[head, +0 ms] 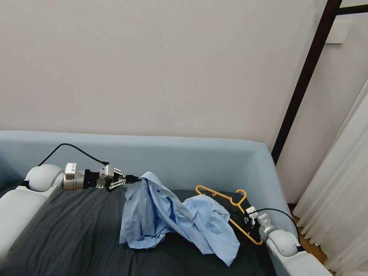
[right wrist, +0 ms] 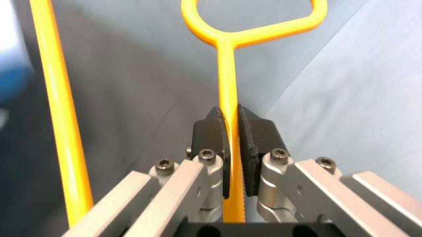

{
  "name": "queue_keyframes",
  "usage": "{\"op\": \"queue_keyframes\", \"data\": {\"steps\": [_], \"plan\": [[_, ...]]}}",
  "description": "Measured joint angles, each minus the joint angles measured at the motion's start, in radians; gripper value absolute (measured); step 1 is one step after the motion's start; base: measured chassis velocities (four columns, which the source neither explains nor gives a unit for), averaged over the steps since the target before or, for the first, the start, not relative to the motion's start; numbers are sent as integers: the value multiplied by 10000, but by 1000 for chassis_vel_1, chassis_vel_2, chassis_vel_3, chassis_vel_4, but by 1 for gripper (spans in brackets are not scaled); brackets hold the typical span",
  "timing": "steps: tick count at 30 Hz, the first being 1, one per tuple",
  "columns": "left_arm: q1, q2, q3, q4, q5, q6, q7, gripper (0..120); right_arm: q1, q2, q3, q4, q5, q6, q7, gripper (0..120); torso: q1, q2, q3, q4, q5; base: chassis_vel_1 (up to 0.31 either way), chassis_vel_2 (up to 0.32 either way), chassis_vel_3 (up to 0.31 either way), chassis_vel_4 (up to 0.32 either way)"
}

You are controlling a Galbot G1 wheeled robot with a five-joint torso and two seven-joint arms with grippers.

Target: Pick up the clothes from the sofa and hang them on the clothes hanger.

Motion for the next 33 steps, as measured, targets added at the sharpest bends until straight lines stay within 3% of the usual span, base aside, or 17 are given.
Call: {"op": "queue_keyframes", "data": {"steps": [2,4,8,10,12,16,19,20,25,33], "plan": [[0,-45,9,11,0,0,18,0,-322,-329,262,1344,-558,342,627,4,0,0,-2,1,-3,0,0,0,0],[-38,-77,94,51,0,0,40,0,-506,-574,848,1802,-2759,1497,1257,4,0,1,-2,-3,-2,0,0,0,0],[-111,-132,131,93,0,4,57,0,-799,-1002,1146,2348,-2986,2011,1965,4,0,0,-1,-2,0,0,0,0,0],[-155,-121,133,96,-4,14,69,0,-1652,-1600,1272,3598,-2907,2559,2236,4,1,1,-1,-3,0,0,0,0,0],[-145,-4,118,95,-15,17,88,0,-2643,-1955,1556,4896,-3991,3620,2326,4,0,1,-2,-7,-3,0,0,0,0],[-122,98,84,94,-64,17,113,0,-3422,-2062,1598,5838,-4716,4132,2528,4,0,1,-2,0,-1,0,0,0,0],[-137,167,67,126,-147,17,133,0,-4364,-1987,1320,6846,-6110,4556,3070,4,0,1,-3,-1,-3,0,0,0,0],[-137,167,67,126,-147,17,133,0,-4364,-1987,1320,6846,-6110,4556,3070,4,0,1,-3,-1,-3,0,0,0,0],[-141,158,110,152,-168,19,162,0,-4503,-1370,864,6799,-9395,5577,4037,4,0,1,-1,0,-3,0,0,0,0],[-192,132,202,111,-411,103,153,0,-3916,-714,158,5939,-10760,5062,4871,4,0,1,-1,-2,-1,0,0,0,0]]}}
